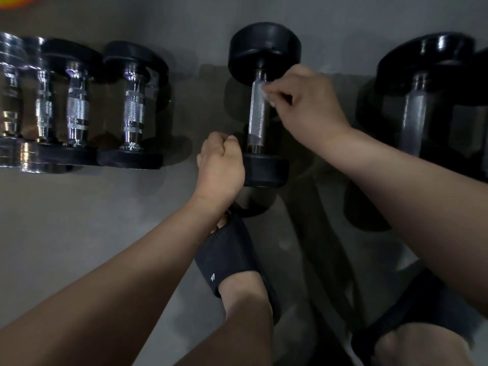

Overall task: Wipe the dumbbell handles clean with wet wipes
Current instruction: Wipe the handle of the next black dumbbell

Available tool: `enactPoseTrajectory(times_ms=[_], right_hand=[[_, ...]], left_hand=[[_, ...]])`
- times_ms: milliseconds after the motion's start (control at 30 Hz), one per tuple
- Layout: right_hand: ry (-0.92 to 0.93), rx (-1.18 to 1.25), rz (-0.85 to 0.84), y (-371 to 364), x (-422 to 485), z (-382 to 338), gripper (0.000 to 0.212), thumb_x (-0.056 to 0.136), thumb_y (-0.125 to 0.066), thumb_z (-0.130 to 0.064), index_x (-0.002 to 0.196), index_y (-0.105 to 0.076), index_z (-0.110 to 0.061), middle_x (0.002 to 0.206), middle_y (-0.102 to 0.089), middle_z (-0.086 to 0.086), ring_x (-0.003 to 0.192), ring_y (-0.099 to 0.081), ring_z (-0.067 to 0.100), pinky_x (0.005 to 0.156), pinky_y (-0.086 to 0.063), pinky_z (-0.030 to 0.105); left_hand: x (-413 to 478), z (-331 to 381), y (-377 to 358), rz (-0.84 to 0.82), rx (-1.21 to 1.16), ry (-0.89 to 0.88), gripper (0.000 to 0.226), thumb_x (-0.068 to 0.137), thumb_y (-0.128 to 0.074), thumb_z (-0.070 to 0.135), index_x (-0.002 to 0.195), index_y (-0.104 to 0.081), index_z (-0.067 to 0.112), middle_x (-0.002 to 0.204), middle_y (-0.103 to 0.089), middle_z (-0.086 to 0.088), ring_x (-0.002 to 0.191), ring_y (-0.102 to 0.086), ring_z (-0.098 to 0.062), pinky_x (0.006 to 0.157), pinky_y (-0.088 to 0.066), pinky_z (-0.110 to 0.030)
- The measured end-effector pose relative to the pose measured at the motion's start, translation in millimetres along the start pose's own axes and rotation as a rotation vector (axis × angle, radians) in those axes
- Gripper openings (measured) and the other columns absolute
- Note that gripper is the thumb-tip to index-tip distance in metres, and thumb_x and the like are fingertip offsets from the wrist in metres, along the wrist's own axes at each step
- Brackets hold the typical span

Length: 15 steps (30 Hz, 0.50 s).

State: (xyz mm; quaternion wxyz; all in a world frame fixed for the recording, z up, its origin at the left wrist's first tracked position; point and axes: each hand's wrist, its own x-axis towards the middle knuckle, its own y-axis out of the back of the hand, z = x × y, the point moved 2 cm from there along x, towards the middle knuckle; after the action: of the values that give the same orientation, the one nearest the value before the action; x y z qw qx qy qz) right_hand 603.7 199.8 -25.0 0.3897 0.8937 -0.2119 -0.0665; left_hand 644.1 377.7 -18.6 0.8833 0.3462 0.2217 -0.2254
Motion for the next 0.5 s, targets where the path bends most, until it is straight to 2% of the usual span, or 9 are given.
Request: enactPoseTrajectory(times_ms=[100,167,233,333,400,500], right_hand=[[0.008,0.025,0.047,-5.4,-14.5,0.0,0.021,0.099,-0.062,-0.023,0.106,-0.078,-0.012,0.095,-0.063,0.007,0.084,-0.059,0.012,0.078,-0.047,0.019],[0.105,0.063,-0.002,-3.6,-27.8,0.0,0.019,0.098,-0.065,-0.021,0.103,-0.078,-0.008,0.091,-0.064,0.009,0.080,-0.062,0.017,0.075,-0.050,0.026],[0.159,0.051,-0.064,-0.5,-25.0,0.8,0.019,0.097,-0.067,-0.021,0.104,-0.079,-0.009,0.093,-0.065,0.009,0.081,-0.063,0.019,0.076,-0.050,0.026],[0.031,-0.002,0.015,2.8,-1.9,2.1,0.021,0.098,-0.062,-0.027,0.104,-0.079,-0.015,0.095,-0.063,0.008,0.085,-0.061,0.016,0.077,-0.042,0.013],[-0.096,0.023,0.094,1.3,4.3,3.1,0.021,0.099,-0.061,-0.028,0.104,-0.078,-0.017,0.097,-0.061,0.007,0.086,-0.059,0.012,0.077,-0.039,0.008],[-0.059,0.067,0.084,-5.5,-14.8,-0.1,0.019,0.098,-0.063,-0.019,0.106,-0.078,-0.012,0.094,-0.059,0.010,0.084,-0.056,0.012,0.078,-0.037,0.006]], left_hand=[[-2.3,1.9,-3.5,-0.017,0.016,-0.022,0.016,0.101,-0.040,0.031,0.090,-0.051,0.026,0.115,-0.058,-0.005,0.114,-0.050,-0.028,0.104,-0.040,-0.045],[-2.4,2.7,-3.8,-0.012,0.033,-0.028,0.016,0.102,-0.040,0.030,0.096,-0.052,0.021,0.117,-0.055,-0.005,0.115,-0.049,-0.027,0.104,-0.039,-0.043],[-2.4,2.5,-4.4,-0.016,0.041,-0.018,0.018,0.103,-0.040,0.030,0.101,-0.054,0.018,0.118,-0.055,-0.005,0.115,-0.049,-0.027,0.104,-0.039,-0.041],[-6.2,6.0,-7.2,-0.045,0.046,-0.024,0.022,0.103,-0.041,0.034,0.102,-0.055,0.017,0.117,-0.054,-0.005,0.117,-0.049,-0.029,0.106,-0.037,-0.042],[-10.6,10.6,-6.1,-0.096,0.036,-0.042,0.023,0.105,-0.040,0.036,0.099,-0.053,0.019,0.106,-0.053,0.002,0.117,-0.048,-0.027,0.108,-0.035,-0.044],[-11.3,7.4,-2.2,-0.180,-0.053,-0.057,0.017,0.099,-0.040,0.034,0.095,-0.054,0.024,0.101,-0.052,0.009,0.116,-0.048,-0.023,0.109,-0.035,-0.045]])
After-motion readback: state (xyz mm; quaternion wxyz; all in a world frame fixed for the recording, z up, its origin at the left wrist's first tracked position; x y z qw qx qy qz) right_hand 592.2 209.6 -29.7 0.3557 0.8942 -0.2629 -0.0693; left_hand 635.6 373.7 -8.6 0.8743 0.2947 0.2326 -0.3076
